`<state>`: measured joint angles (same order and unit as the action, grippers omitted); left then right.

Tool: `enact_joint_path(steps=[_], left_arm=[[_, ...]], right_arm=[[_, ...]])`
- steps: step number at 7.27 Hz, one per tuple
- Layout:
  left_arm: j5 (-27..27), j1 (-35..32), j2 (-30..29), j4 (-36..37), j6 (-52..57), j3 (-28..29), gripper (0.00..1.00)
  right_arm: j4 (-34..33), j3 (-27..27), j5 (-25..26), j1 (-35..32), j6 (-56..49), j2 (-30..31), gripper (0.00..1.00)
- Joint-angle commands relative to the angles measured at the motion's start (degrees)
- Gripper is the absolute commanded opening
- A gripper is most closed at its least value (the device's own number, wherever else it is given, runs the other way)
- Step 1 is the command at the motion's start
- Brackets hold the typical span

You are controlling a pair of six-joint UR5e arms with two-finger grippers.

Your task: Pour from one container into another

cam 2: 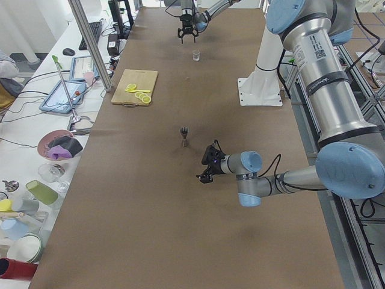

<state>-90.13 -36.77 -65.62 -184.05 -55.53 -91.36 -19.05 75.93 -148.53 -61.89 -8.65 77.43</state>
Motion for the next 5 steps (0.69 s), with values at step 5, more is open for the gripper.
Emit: enact_joint_path(steps=[5], left_arm=[[-37.55, -30.59, -10.75, 40.70, 15.93, 0.66, 0.99]], right_arm=[[-43.19, 4.38, 8.66, -14.91, 0.13, -5.19, 1.00]])
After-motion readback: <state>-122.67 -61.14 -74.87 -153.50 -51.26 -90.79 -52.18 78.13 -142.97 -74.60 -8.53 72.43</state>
